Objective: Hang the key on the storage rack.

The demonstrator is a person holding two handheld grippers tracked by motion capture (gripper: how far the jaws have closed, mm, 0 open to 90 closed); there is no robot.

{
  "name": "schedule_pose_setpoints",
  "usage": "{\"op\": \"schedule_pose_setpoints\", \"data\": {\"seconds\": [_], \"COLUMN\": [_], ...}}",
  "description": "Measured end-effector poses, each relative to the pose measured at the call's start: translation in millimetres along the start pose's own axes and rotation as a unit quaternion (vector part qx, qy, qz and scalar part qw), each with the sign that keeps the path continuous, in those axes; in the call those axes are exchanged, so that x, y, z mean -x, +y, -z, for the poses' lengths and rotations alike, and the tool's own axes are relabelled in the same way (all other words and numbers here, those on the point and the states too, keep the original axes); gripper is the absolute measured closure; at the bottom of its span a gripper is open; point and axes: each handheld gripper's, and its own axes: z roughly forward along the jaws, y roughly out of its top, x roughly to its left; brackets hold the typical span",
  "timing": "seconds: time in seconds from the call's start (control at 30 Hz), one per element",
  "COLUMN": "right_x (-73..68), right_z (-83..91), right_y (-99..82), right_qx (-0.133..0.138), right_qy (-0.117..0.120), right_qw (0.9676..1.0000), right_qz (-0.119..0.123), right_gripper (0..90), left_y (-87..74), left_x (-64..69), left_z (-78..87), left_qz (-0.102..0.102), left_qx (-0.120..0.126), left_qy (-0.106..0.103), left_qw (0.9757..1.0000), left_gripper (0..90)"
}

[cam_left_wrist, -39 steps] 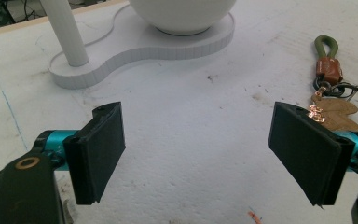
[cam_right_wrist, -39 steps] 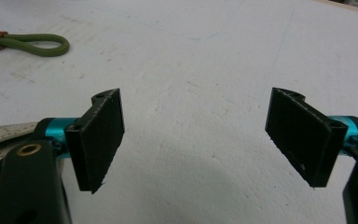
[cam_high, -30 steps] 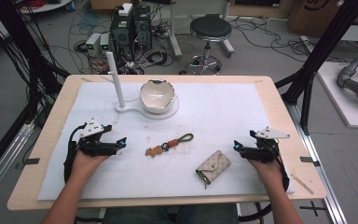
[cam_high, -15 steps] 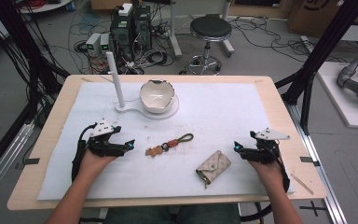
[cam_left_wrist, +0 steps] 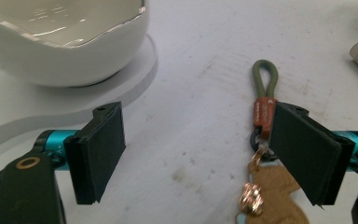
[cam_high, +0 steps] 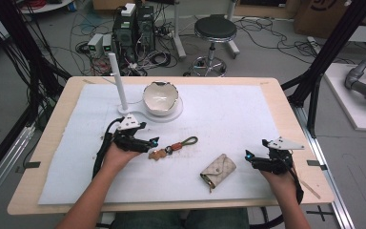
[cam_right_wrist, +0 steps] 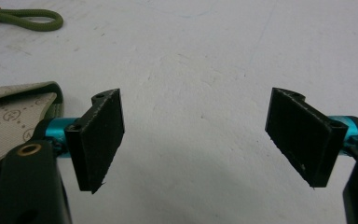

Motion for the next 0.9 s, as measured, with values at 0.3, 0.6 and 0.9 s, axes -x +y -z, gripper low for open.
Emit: {"op": "schedule_pose_setpoints", "data": {"seconds": [0.3,0.6,0.9], "right_x": [0.8,-0.1,0.9], "right_z": [4.0,1.1,2.0], "right_y": [-3.2,-2.8,-3.8], "right_qx": [-0.001,-0.003,-0.005], "right_qy": [-0.002,0.000,-0.001], "right_qw": [1.0000,1.0000,1.0000], "right_qz": [-0.001,0.005,0.008], "right_gripper": [19.9,19.9,19.9], "left_y": [8.6,8.4,6.6], "left_x": [12.0,25.4,36.3], "left_z": [-29.5,-59.6,-69.9], "left_qz": [-0.006,-0.028,-0.042], "left_qx": [-0.024,-0.070,-0.107], "left_qy": [-0.017,-0.032,-0.044], "left_qw": [0.9995,0.9966,0.9924], "left_gripper": [18.6,18.6,29.8]}}
